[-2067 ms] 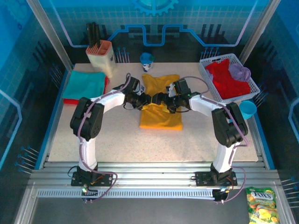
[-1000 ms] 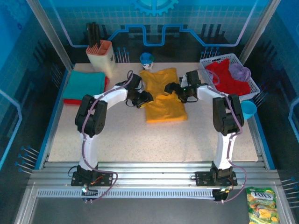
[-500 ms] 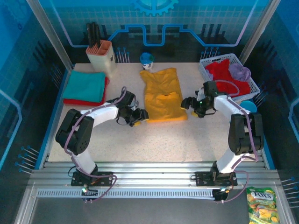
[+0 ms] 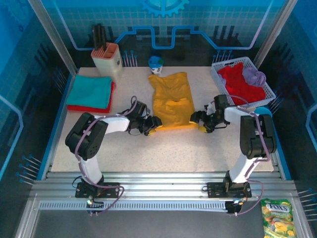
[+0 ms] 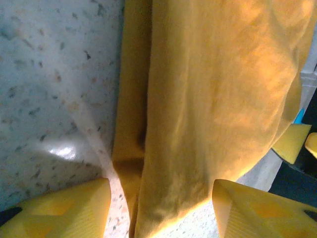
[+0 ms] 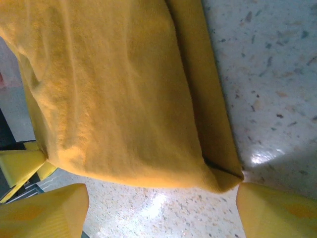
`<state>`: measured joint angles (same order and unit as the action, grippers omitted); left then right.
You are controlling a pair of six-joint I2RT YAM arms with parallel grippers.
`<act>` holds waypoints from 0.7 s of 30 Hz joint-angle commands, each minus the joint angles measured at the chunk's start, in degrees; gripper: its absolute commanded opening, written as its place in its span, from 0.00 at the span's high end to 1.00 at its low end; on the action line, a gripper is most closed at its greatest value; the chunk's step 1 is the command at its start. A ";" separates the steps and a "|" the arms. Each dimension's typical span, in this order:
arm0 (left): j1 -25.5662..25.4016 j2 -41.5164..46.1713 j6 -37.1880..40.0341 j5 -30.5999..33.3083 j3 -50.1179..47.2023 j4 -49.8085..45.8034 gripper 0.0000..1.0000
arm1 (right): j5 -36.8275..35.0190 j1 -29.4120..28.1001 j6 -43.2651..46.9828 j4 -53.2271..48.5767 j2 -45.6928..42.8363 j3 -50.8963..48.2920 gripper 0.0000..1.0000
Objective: Fold and stack the t-shirts
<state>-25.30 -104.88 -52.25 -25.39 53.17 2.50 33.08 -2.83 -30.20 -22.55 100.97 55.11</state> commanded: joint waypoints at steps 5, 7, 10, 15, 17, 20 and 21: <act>-0.41 -2.65 -3.41 -0.23 0.62 4.32 0.46 | 3.66 -0.35 -1.10 3.48 4.72 0.28 0.23; -0.43 -3.30 -3.52 0.83 0.84 4.16 0.47 | 3.62 -0.51 -1.23 3.90 5.67 0.43 0.24; -0.52 -4.57 -4.97 0.49 1.24 6.20 0.51 | 3.60 -0.78 -1.53 4.62 6.31 0.35 0.31; -0.67 -4.64 -6.02 1.69 1.32 7.09 0.64 | 2.76 -0.84 -1.19 4.18 5.81 0.51 0.41; -0.65 -4.24 -5.62 2.39 1.56 6.15 0.67 | 3.27 -0.83 -1.10 4.30 5.90 0.97 0.52; -0.66 -4.02 -4.57 2.66 2.50 4.43 0.73 | 3.72 -0.93 -1.02 4.09 5.93 1.90 0.63; -0.69 -4.02 -4.04 2.71 2.87 3.72 0.75 | 3.83 -0.97 -1.00 4.09 5.63 2.01 0.66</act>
<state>-25.54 -108.14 -57.93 -23.68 53.95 7.27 34.09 -2.28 -31.83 -21.34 105.14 55.94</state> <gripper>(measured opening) 0.254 0.356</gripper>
